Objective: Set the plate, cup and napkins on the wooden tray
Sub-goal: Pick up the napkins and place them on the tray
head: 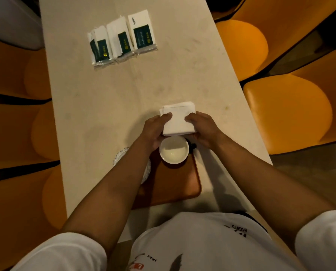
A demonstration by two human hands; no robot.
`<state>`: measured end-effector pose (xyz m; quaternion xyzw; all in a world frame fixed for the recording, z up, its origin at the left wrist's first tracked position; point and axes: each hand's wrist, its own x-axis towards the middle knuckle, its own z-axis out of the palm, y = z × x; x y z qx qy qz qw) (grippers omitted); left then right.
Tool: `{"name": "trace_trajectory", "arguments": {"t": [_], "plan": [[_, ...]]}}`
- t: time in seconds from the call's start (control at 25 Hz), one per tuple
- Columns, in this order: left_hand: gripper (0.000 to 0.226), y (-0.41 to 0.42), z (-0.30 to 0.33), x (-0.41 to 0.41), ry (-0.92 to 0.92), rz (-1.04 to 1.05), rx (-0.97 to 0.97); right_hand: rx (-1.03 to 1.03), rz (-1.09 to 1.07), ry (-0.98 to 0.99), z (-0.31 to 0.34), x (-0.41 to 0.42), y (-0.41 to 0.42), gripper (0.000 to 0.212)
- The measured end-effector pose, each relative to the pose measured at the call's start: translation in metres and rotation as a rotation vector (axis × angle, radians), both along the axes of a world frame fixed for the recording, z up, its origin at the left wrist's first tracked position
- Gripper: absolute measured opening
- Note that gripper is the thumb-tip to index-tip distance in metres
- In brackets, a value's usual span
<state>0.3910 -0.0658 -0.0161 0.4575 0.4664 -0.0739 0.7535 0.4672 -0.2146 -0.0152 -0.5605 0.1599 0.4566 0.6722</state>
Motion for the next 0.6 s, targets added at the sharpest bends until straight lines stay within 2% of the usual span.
{"name": "trace_trajectory", "arguments": {"t": [0.16,0.28,0.4,0.6], "plan": [[0.015,-0.009,0.024,-0.036,-0.001,0.082,0.098,0.028,0.093,-0.075,0.016,-0.024,-0.012,0.023],[0.023,-0.015,0.035,-0.075,-0.024,0.089,0.115,-0.001,0.143,-0.116,0.025,-0.048,-0.020,0.021],[0.026,-0.023,0.034,-0.116,-0.039,0.093,0.088,-0.122,0.208,-0.212,0.025,-0.076,-0.027,0.021],[0.027,-0.037,0.015,-0.176,0.043,0.006,0.116,-0.305,0.313,-0.357,0.005,-0.125,-0.049,0.018]]}}
